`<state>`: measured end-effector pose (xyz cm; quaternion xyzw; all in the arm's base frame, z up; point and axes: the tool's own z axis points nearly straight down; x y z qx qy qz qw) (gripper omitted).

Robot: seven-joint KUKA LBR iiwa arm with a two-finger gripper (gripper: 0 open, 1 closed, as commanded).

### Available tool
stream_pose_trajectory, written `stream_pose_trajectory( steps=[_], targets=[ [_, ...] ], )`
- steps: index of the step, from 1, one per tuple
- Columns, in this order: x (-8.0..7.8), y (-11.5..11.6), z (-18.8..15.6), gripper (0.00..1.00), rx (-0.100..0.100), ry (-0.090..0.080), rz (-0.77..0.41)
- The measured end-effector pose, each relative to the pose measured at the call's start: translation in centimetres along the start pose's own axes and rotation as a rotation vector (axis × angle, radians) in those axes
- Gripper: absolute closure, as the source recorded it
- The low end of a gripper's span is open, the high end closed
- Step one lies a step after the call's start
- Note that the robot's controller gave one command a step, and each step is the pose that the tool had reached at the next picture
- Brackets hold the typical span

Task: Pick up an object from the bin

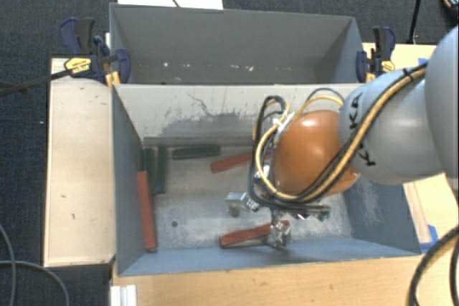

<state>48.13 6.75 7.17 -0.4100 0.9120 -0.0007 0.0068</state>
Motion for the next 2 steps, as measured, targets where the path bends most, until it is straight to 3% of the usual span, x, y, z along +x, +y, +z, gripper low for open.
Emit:
stream_pose_trajectory(
  steps=[1, 2],
  targets=[
    [0.05, 0.06, 0.04, 1.0, -0.003, 0.003, 0.001],
    [-0.15, -0.07, -0.14, 1.0, -0.001, 0.0, 0.004]
  ],
)
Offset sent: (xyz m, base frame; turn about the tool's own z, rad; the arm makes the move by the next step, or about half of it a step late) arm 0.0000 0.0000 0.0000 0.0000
